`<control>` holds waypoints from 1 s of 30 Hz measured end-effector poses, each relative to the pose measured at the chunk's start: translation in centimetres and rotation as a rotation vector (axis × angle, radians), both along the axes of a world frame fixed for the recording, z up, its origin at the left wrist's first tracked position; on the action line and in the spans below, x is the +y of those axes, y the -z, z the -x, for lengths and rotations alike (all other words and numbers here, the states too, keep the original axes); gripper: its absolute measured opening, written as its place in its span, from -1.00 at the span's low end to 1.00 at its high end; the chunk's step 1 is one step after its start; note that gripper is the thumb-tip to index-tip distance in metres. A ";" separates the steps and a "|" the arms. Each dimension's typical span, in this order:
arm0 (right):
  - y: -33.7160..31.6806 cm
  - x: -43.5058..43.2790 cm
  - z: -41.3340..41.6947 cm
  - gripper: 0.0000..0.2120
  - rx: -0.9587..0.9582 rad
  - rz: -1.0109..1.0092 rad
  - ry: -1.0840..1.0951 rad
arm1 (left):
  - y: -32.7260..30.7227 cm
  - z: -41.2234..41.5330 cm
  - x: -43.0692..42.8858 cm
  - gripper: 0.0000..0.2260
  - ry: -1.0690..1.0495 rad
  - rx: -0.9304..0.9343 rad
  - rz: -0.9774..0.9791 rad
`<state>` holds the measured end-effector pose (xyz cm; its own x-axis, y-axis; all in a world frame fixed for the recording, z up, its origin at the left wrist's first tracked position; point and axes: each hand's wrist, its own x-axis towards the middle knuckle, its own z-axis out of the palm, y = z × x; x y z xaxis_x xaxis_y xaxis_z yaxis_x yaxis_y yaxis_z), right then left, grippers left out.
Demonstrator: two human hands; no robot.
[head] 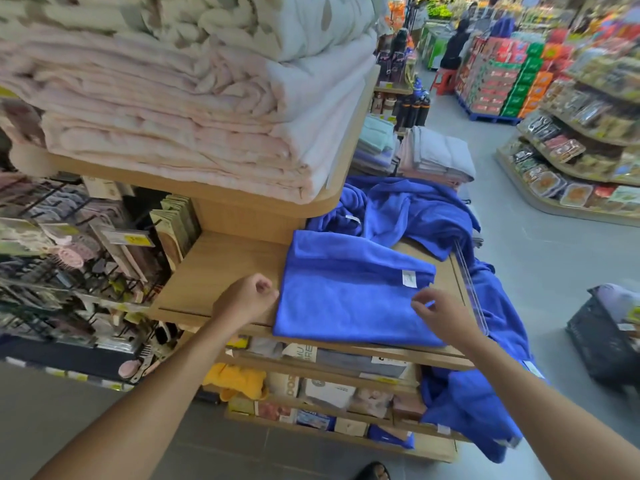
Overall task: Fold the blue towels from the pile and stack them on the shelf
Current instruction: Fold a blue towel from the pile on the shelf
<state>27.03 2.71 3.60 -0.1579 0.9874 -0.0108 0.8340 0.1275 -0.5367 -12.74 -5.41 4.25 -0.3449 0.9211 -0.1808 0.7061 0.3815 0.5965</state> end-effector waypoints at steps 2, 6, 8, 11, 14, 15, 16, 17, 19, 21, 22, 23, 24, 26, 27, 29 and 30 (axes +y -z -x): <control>-0.9 1.6 0.0 -0.90 0.106 -0.043 0.152 | -0.7 -0.7 2.6 -0.81 -0.029 -0.116 -0.039; -2.2 4.7 0.5 -0.83 0.686 0.299 0.516 | -0.7 -2.0 7.0 -0.70 -0.155 -0.432 -0.017; -2.4 5.8 0.5 -0.75 0.811 0.529 0.598 | -0.5 -2.2 8.4 -0.68 -0.201 -0.518 -0.013; -2.1 7.4 0.1 -0.68 0.869 0.660 0.599 | -0.6 -2.4 9.7 -0.70 -0.263 -0.579 0.022; -2.0 8.4 0.0 -0.75 0.924 0.709 0.605 | -0.7 -2.4 10.4 -0.78 -0.302 -0.642 0.049; -2.0 8.6 -0.1 -0.77 0.920 0.717 0.614 | -0.6 -2.3 10.6 -0.81 -0.306 -0.664 0.049; -2.0 8.8 -0.1 -0.78 0.915 0.724 0.623 | -0.6 -2.3 10.7 -0.84 -0.304 -0.689 0.050; -2.0 9.0 -0.2 -0.78 0.912 0.734 0.632 | -0.6 -2.3 10.8 -0.85 -0.298 -0.711 0.051; -1.9 9.3 -0.3 -0.79 0.914 0.748 0.645 | -0.5 -2.3 10.9 -0.83 -0.277 -0.733 0.048; -1.8 9.5 -0.5 -0.79 0.927 0.745 0.644 | -0.5 -2.3 11.1 -0.84 -0.253 -0.772 0.038; -1.8 9.6 -0.5 -0.79 0.932 0.742 0.640 | -0.5 -2.3 11.1 -0.86 -0.243 -0.812 0.036; -1.8 9.6 -0.6 -0.79 0.941 0.733 0.639 | -0.7 -2.3 11.1 -0.88 -0.234 -0.864 0.036; -1.8 9.7 -0.7 -0.80 0.951 0.715 0.640 | -0.9 -2.3 11.1 -0.88 -0.224 -0.920 0.035; -1.9 9.7 -0.9 -0.85 0.941 0.633 0.640 | -1.3 -2.3 11.1 -0.88 -0.210 -1.025 0.022; -2.0 9.7 -0.9 -0.86 0.891 0.568 0.634 | -1.6 -2.2 11.1 -0.89 -0.207 -1.070 0.016; -2.1 9.5 -1.0 -0.85 0.698 0.408 0.591 | -2.2 -2.3 10.9 -0.91 -0.208 -1.150 0.002; -2.3 9.2 -0.9 -0.83 0.601 0.332 0.561 | -2.5 -2.4 10.7 -0.92 -0.208 -1.181 -0.008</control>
